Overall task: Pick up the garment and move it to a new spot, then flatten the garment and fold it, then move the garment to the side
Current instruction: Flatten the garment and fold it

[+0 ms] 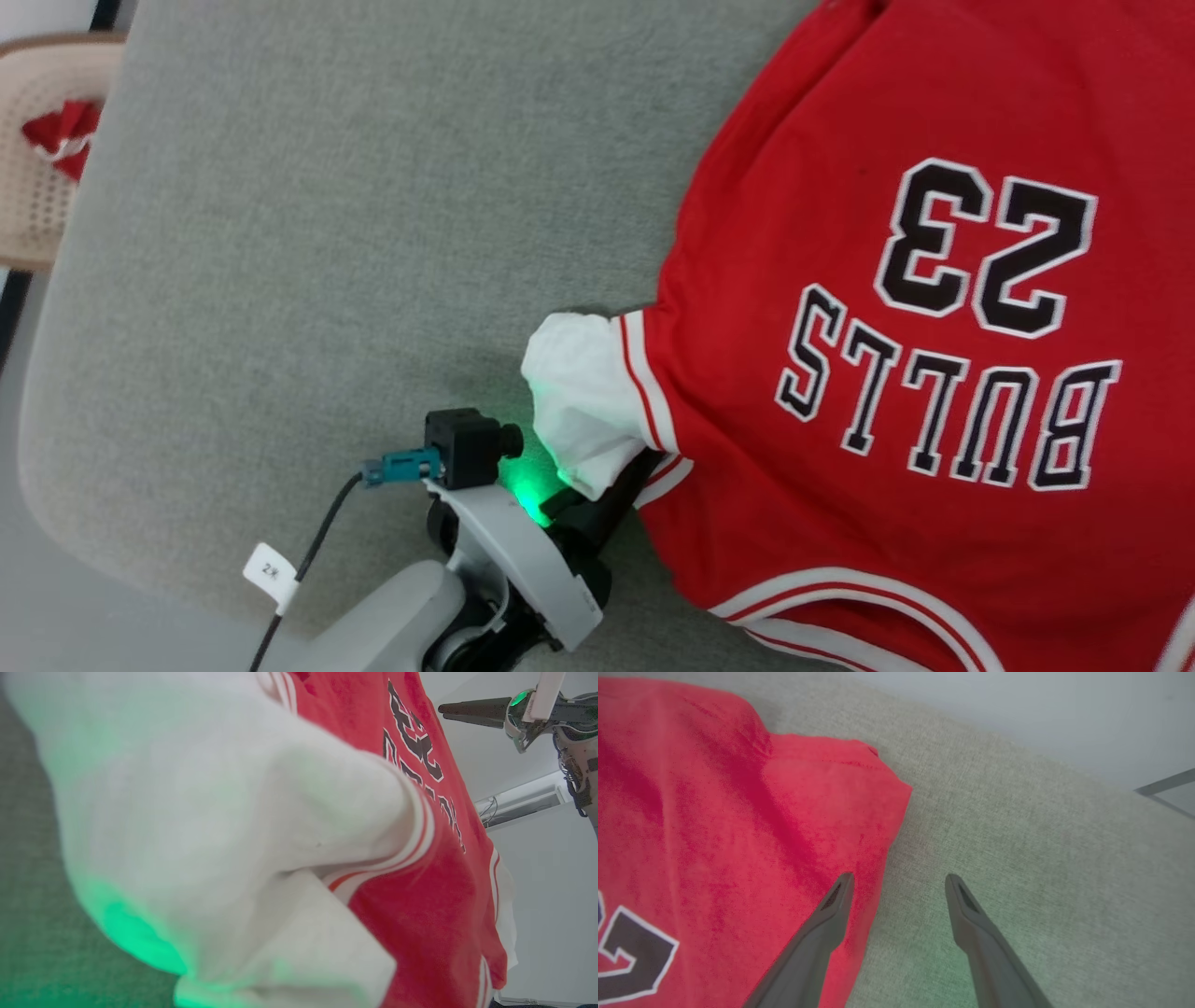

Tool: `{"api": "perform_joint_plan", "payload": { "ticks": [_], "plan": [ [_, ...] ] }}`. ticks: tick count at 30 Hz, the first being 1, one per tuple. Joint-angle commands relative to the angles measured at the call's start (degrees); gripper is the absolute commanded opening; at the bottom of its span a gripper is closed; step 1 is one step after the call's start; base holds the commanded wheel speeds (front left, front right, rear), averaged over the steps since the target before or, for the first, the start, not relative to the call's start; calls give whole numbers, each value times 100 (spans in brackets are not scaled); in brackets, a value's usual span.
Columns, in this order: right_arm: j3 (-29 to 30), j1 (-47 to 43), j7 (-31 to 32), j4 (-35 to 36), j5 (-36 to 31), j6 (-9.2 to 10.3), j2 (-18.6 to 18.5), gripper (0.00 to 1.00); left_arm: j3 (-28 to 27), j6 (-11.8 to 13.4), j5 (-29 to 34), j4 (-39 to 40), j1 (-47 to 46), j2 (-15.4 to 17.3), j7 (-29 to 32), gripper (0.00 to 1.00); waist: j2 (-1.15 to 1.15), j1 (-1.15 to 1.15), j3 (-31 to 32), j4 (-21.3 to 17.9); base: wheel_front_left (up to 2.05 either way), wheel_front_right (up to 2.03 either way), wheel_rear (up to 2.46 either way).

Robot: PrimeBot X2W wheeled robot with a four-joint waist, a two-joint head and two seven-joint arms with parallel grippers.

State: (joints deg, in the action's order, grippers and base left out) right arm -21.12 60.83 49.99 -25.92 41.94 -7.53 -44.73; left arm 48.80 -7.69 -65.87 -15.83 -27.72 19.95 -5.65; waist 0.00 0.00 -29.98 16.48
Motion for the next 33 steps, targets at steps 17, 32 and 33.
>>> {"api": "perform_joint_plan", "payload": {
  "ticks": [17,32,33],
  "plan": [
    [-610,80,-237,-1107,353,8,150,0,245,103,-256,-872,332,193,-161,0,0,0,357,87,0,0,0],
    [-794,-2921,-617,1188,2271,8,-1521,0,70,197,-423,-658,706,606,-282,0,0,0,1458,-790,0,0,0],
    [-806,-3217,-631,1371,2388,9,-1617,0,59,202,-424,-630,719,637,-296,0,0,0,1499,-837,0,0,0]
  ]
}}
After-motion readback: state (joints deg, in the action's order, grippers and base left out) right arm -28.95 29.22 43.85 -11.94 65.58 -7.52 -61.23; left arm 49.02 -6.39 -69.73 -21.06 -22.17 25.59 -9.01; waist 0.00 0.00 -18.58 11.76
